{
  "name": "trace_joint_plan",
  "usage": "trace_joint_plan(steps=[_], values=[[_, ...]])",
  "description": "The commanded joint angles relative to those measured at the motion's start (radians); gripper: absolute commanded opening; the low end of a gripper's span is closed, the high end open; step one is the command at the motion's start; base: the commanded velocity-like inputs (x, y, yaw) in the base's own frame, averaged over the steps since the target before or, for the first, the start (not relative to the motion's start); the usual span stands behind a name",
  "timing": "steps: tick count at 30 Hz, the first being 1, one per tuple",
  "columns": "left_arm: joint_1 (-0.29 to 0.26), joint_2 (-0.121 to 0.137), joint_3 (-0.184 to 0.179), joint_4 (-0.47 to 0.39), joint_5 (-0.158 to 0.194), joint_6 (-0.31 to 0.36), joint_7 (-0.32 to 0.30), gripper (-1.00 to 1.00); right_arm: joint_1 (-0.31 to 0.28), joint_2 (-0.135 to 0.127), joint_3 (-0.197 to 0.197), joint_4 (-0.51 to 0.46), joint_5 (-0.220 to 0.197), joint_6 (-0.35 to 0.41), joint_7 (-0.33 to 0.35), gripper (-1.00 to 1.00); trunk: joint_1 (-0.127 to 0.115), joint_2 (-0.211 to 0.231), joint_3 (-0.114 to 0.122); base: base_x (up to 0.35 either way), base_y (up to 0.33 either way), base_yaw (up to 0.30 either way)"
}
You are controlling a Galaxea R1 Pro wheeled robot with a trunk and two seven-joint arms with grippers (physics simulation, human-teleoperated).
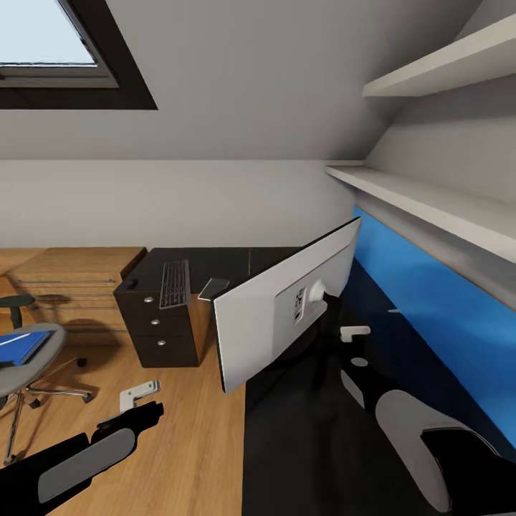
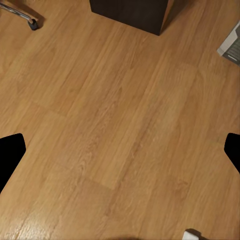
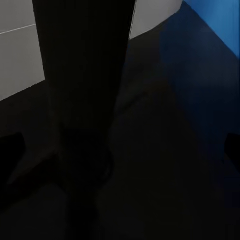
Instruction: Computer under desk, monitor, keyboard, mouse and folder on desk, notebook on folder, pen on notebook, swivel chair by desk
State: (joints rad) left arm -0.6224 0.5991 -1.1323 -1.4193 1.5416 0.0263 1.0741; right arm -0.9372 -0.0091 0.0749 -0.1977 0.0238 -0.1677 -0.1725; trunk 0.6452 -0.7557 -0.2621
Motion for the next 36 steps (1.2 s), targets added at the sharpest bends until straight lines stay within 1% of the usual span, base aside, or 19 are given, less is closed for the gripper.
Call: trace_joint_plan(steps=[1, 4, 9, 13, 24, 31, 36], values=[[-0.002, 0.000, -0.003, -0.001, 0.002, 0.003, 0.004, 1.00, -0.002, -0.003, 0.008, -0.001, 0.003, 0.013, -0.007, 1.00, 0.000, -0.001, -0.001, 0.000, 0.000, 0.000], [-0.002, 0.000, -0.003, -0.001, 0.002, 0.003, 0.004, 1.00, -0.008, -0.007, 0.008, -0.003, 0.002, 0.039, -0.007, 1.00, 0.000, -0.001, -0.001, 0.000, 0.000, 0.000], [-0.002, -0.002, -0.003, -0.001, 0.001, 0.003, 0.004, 1.00, -0.034, -0.008, 0.008, -0.003, 0.001, 0.059, -0.007, 1.00, 0.000, -0.001, -0.001, 0.000, 0.000, 0.000], [-0.002, -0.013, -0.002, -0.001, 0.000, 0.003, 0.004, 1.00, -0.045, -0.007, 0.008, -0.001, 0.000, 0.074, -0.007, 1.00, 0.000, -0.001, -0.001, 0.000, 0.000, 0.000], [-0.002, -0.022, -0.002, -0.001, 0.000, 0.004, 0.004, 1.00, -0.050, -0.004, 0.009, 0.005, -0.003, 0.081, 0.005, 1.00, 0.000, -0.001, -0.001, 0.000, 0.000, 0.000], [-0.002, -0.024, -0.003, -0.001, -0.001, 0.004, 0.004, 1.00, -0.051, -0.008, 0.006, 0.006, -0.005, 0.078, 0.053, 1.00, 0.000, -0.001, -0.001, 0.000, 0.000, 0.000], [-0.002, -0.024, -0.002, -0.002, -0.001, 0.002, 0.005, 1.00, -0.051, -0.011, 0.005, 0.006, -0.006, 0.054, 0.099, 1.00, 0.000, -0.001, -0.001, 0.000, 0.000, 0.000]])
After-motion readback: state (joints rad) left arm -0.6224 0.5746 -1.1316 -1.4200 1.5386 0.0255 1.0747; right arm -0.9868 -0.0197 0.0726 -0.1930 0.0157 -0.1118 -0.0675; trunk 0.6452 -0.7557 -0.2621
